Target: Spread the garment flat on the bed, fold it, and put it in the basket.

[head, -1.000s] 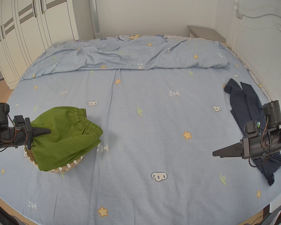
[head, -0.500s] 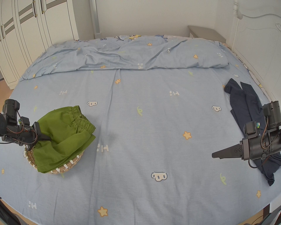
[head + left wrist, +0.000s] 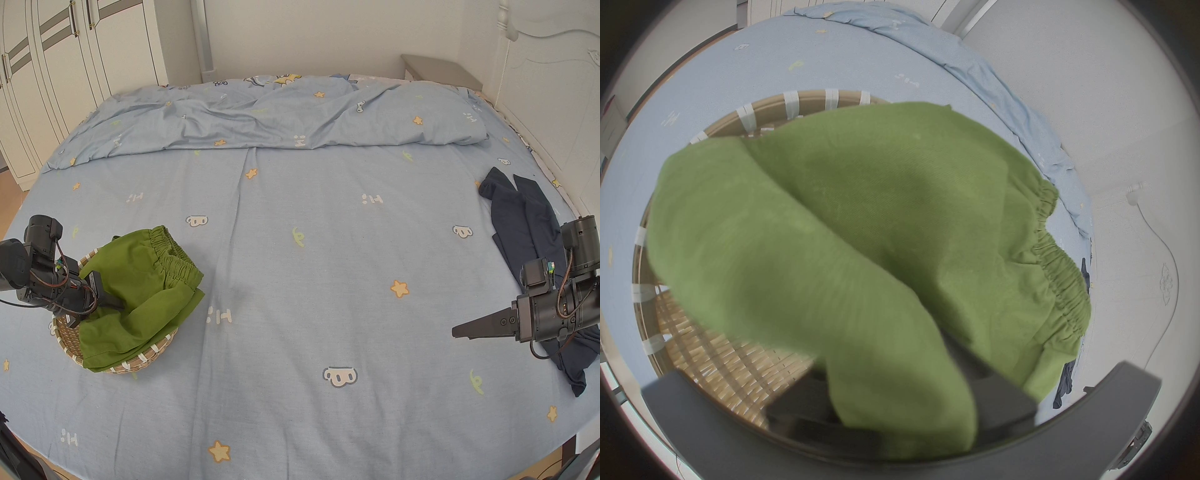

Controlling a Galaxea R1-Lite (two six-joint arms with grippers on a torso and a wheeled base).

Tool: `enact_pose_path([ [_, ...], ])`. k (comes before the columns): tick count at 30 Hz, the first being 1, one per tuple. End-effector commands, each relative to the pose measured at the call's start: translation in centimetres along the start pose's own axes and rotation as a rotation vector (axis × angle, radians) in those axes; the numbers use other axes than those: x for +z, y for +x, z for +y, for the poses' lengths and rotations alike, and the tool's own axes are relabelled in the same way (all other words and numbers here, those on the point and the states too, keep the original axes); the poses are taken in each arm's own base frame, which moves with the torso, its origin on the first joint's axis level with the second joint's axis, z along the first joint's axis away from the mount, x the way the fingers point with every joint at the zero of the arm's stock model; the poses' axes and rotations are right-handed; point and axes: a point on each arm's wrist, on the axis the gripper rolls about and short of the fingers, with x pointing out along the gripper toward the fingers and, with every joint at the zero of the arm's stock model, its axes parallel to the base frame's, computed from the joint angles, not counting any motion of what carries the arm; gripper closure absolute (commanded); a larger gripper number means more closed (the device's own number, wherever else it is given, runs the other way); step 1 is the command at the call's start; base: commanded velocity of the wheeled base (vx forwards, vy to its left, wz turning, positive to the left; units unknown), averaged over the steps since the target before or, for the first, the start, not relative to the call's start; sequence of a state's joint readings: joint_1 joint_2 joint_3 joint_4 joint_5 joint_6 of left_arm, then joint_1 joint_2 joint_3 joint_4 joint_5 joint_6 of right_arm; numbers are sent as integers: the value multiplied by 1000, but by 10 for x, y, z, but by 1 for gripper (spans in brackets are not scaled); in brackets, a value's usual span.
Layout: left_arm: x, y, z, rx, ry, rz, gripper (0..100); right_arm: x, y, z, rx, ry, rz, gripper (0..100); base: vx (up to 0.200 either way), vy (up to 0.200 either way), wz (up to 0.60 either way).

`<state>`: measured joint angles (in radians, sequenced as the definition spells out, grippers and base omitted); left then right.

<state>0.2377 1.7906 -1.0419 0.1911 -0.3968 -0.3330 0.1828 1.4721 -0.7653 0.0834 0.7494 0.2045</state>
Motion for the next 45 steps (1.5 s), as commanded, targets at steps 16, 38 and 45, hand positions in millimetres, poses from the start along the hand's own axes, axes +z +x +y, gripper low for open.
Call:
enact_pose_path([
  [16,-18,-91,-15,272,171,-149,0,-1,0,0,-1,2,2,0,0,0,0],
  [38,-236,-210,-2,-228,380,-478,0,-180,-78,30,-148,-310,-410,0,0,0,0],
  [45,-291,-196,36,-182,331,-601,0,-221,-87,35,-98,-336,-498,0,0,0,0],
])
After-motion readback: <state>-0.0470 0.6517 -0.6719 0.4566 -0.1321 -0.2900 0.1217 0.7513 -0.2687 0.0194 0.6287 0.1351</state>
